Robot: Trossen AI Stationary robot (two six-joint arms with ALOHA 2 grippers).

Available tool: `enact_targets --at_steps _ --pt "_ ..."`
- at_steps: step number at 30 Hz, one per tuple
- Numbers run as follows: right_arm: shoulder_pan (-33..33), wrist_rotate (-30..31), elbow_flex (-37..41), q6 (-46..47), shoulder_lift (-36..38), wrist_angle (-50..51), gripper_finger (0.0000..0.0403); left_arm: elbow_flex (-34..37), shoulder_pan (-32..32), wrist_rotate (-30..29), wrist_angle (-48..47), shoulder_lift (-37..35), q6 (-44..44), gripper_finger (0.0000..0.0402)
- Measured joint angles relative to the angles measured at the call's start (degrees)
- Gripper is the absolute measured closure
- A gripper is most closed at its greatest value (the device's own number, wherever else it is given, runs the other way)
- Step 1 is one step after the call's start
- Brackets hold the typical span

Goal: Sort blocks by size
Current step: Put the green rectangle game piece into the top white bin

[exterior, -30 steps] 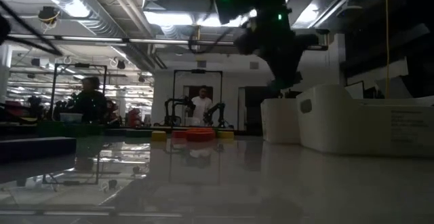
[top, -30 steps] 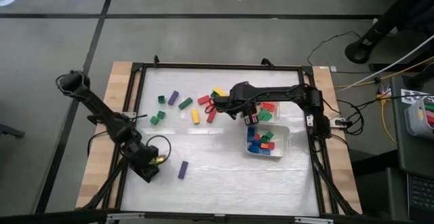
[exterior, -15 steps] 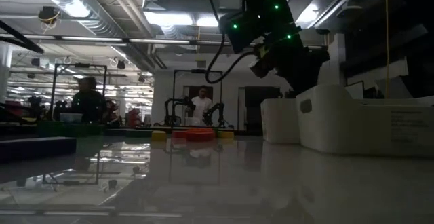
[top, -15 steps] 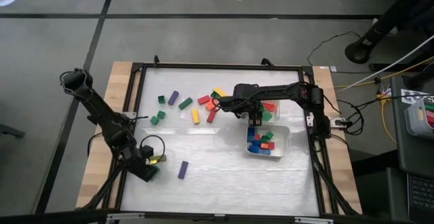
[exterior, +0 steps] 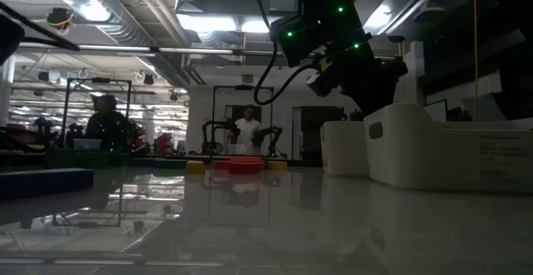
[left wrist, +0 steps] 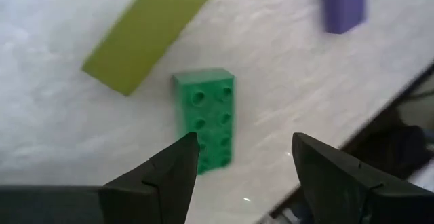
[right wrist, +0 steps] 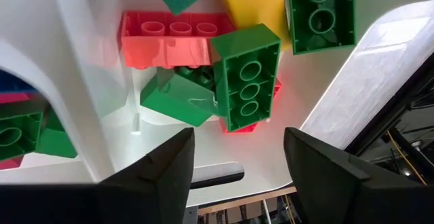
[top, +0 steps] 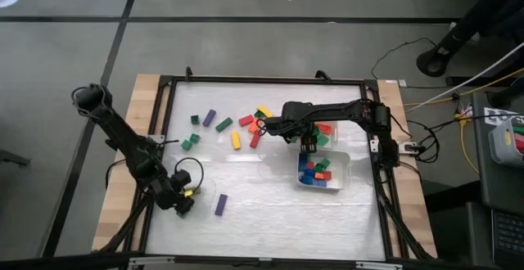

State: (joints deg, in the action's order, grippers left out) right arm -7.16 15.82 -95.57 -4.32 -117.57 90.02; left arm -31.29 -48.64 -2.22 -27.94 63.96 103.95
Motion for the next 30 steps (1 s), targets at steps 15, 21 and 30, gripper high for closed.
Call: enact_targets --at_steps 15,21,30 --pt "0.0 -0.01 0.0 -0.07 -0.01 0.0 0.0178 0.02 0.02 3.61 2.2 6.74 0.69 0.0176" --pt "0.0 -0.03 0.0 -0.07 -0.01 0.0 0.0178 0.02 0.02 3.6 2.14 9.25 0.8 0.0176" --pt "0.0 -0.05 0.0 -2.33 0.65 -0.05 0.0178 -0.23 0.07 3.78 6.92 14.61 -0.69 0.0176"
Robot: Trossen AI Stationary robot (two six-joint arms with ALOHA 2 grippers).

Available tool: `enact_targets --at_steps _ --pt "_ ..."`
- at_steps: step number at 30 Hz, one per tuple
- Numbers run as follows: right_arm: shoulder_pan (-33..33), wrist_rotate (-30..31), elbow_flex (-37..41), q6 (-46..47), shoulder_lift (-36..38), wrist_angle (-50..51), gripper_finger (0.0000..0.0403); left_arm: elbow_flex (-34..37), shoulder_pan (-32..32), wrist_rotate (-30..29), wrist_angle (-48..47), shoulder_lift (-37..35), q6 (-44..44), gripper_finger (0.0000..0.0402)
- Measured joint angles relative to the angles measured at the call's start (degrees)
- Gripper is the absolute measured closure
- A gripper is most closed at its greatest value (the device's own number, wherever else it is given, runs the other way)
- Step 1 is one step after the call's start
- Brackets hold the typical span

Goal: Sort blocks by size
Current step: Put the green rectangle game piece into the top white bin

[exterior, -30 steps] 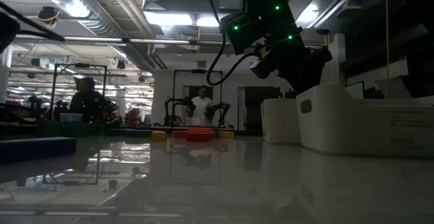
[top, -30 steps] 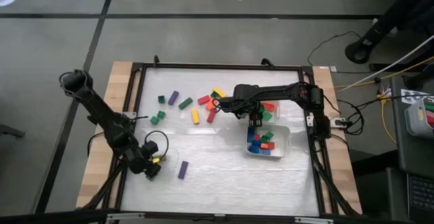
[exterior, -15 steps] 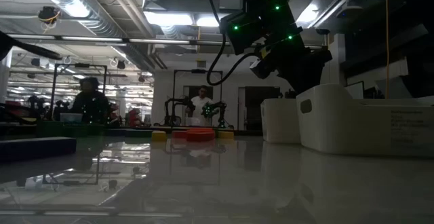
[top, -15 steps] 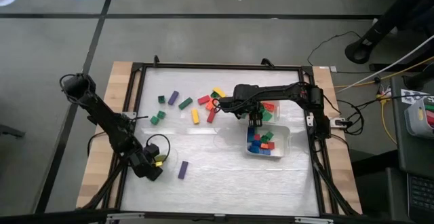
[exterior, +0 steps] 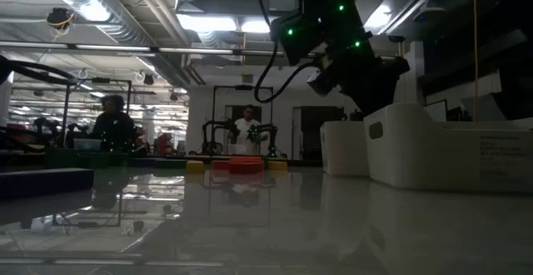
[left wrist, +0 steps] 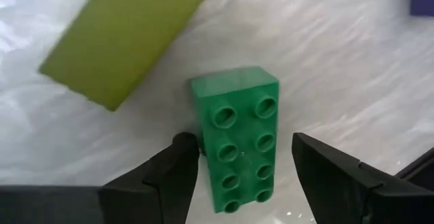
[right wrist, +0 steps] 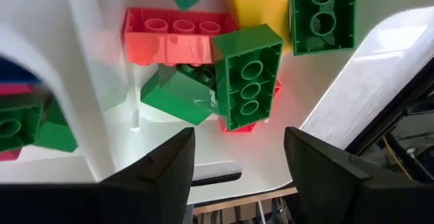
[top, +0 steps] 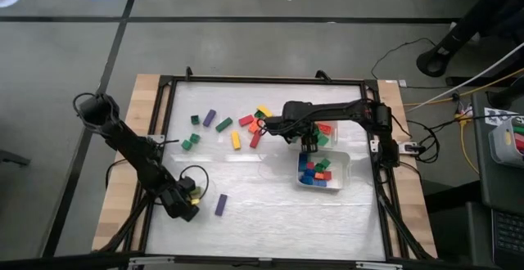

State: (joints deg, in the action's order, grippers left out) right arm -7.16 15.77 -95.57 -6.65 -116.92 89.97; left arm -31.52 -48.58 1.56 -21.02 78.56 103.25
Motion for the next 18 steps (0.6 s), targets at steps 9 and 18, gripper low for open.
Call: enact_targets --at_steps 9,18 --pt "0.02 -0.37 0.0 0.29 9.41 -0.31 0.0178 -0.06 0.01 -0.04 -1.89 1.57 3.74 0.0206" --pt "0.02 -4.24 -0.02 0.76 17.78 -5.47 0.0177 -0.33 2.75 0.17 -0.67 0.41 2.71 0.0279"
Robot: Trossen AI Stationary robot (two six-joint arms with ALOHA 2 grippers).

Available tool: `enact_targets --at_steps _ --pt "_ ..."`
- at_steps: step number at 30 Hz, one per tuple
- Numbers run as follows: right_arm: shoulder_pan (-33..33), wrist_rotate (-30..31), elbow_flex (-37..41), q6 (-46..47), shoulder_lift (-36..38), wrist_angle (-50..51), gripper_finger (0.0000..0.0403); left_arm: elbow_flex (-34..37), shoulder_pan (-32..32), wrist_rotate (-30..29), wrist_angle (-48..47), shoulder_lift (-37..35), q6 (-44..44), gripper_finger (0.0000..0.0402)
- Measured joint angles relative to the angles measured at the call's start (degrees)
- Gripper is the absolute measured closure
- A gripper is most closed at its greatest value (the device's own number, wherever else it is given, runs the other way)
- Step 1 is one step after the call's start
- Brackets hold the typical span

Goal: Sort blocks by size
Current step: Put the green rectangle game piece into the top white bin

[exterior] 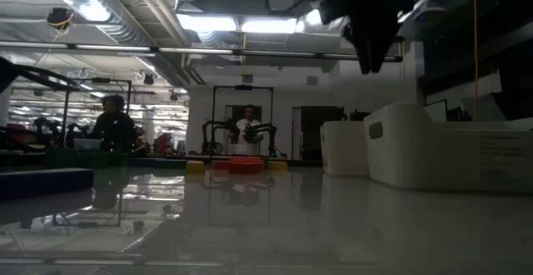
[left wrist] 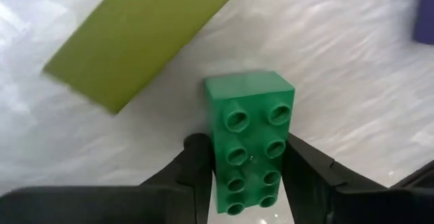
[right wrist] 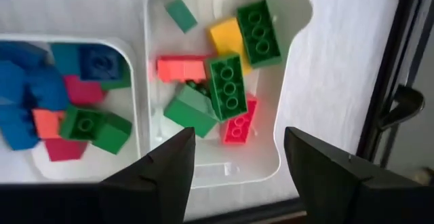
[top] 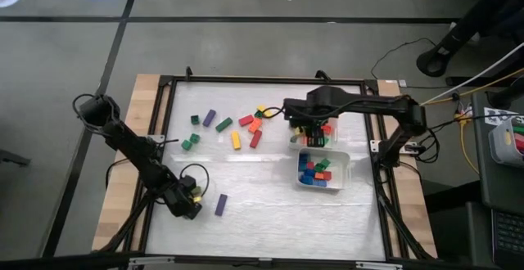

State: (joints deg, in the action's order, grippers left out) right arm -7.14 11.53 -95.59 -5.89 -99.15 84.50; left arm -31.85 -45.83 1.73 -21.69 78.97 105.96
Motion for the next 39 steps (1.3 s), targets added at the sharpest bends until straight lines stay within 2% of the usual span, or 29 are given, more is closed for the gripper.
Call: enact_targets --at_steps 3,9,13,15,20,22,24,31,34,39 --pt "0.0 -0.73 0.0 -0.34 1.92 -0.81 0.0178 -1.48 2.33 -2.59 -0.3 -1.08 -3.92 0.0279" --pt "0.0 -1.23 0.0 -0.35 4.36 -1.02 0.0178 -3.37 9.88 -15.33 6.57 -3.23 -16.87 0.0279" --pt "0.0 -2.27 0.0 -0.38 4.5 -1.07 0.0178 -3.51 18.6 -25.4 17.33 -3.27 -33.92 0.027" --pt "0.0 -2.61 0.0 -0.37 4.49 -1.08 0.0178 -3.51 23.64 -27.24 25.13 -2.88 -45.23 0.0269" --pt "0.0 -4.73 0.02 -0.39 4.86 -0.27 0.0178 -3.61 35.41 -26.15 50.44 0.41 -73.5 0.0272" --pt "0.04 -4.74 0.0 -0.39 5.38 -0.42 0.0178 -3.79 39.16 -23.38 61.16 3.48 -81.66 0.027" --pt "0.02 -4.77 0.0 -0.39 5.5 -0.65 0.0177 -5.14 42.29 -20.38 67.57 7.37 -86.74 0.0269" --pt "0.02 -4.75 0.0 -0.39 5.48 -1.51 0.0178 -18.21 49.38 -12.84 70.19 23.08 -94.63 0.0267" --pt "0.01 -4.75 0.0 -0.39 5.48 -1.57 0.0178 -23.23 51.11 -12.18 70.11 28.57 -97.63 0.0266" --pt "-0.02 -4.73 0.0 -0.39 5.48 -2.13 0.0178 -28.08 53.25 -11.8 70.13 33.69 -95.96 0.0265"
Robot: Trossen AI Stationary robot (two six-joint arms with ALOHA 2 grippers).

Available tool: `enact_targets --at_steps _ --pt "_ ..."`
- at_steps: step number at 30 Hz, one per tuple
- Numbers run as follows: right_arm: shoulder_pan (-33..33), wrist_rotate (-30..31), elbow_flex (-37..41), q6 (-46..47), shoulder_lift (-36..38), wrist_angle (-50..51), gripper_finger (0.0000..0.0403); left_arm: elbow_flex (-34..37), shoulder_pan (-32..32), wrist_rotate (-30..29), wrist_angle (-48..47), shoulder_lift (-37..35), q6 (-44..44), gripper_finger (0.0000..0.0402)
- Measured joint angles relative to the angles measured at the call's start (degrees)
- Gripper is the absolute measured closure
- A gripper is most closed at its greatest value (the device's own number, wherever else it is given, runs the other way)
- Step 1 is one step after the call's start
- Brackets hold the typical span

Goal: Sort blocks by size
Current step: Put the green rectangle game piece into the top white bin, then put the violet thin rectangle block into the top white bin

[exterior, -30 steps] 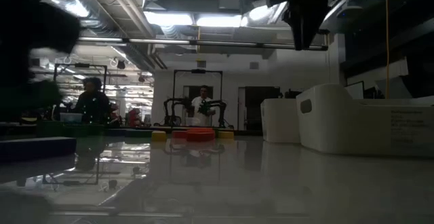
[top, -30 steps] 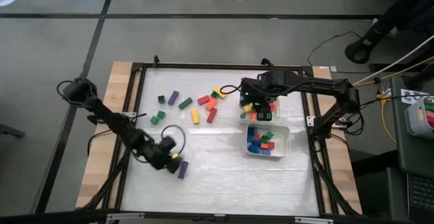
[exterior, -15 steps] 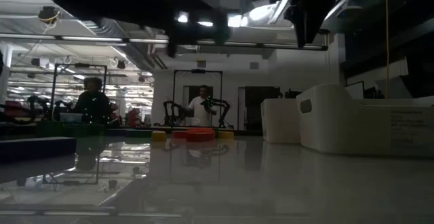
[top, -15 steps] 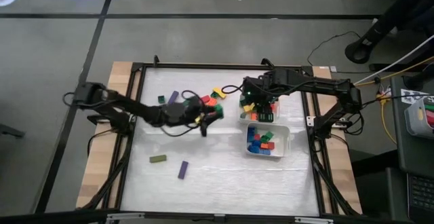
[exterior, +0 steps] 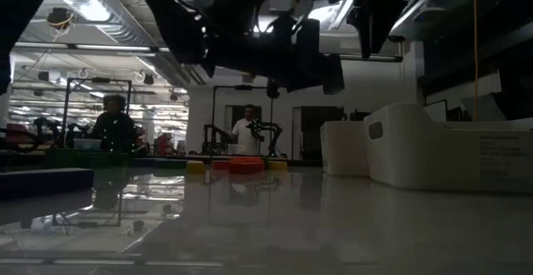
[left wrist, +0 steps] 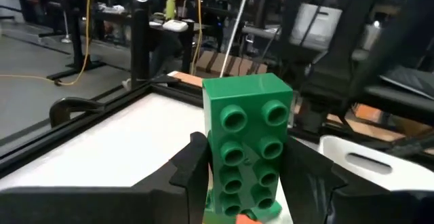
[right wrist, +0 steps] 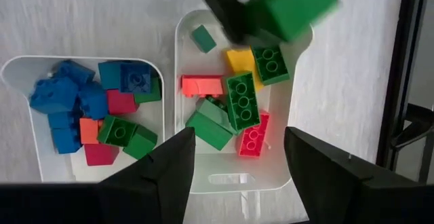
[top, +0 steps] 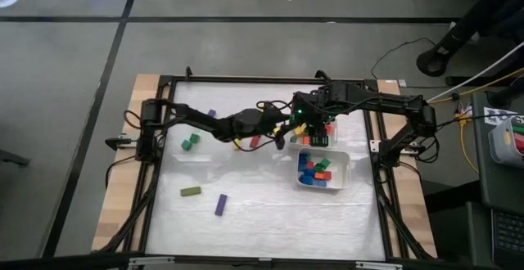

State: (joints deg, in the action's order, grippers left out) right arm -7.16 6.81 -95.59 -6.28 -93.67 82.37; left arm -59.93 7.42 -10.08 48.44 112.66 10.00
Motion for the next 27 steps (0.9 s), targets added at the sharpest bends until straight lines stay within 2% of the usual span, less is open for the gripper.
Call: enact_targets --at_steps 4,9,13,17,21,24,27 --pt "0.0 -0.02 0.0 0.0 -0.02 -0.09 0.0178 -1.29 1.04 2.31 -2.38 0.58 0.51 0.0255" --pt "0.0 -0.27 0.0 0.0 -0.02 -2.93 0.0177 -2.48 1.48 2.51 -4.64 0.44 2.29 0.0207" --pt "0.0 -2.57 0.0 0.0 -0.02 -5.67 0.0178 -2.64 1.58 2.58 -5.0 0.21 2.48 0.0178" --pt "0.02 -5.05 0.0 0.03 -0.02 -7.35 0.0178 -2.64 1.58 2.65 -8.46 -2.25 1.29 0.0171" --pt "0.07 -10.3 0.0 0.02 -0.03 -11.11 0.0177 -2.64 1.58 2.7 -25.03 -8.0 1.12 0.017" --pt "0.75 -14.55 0.0 0.03 -0.72 -15.58 0.0178 -2.64 1.55 2.69 -41.26 -14.45 -1.23 0.017" --pt "2.4 -15.34 0.02 0.02 -1.96 -20.51 0.0178 -1.2 0.7 2.6 -54.55 -20.85 -1.5 0.017"
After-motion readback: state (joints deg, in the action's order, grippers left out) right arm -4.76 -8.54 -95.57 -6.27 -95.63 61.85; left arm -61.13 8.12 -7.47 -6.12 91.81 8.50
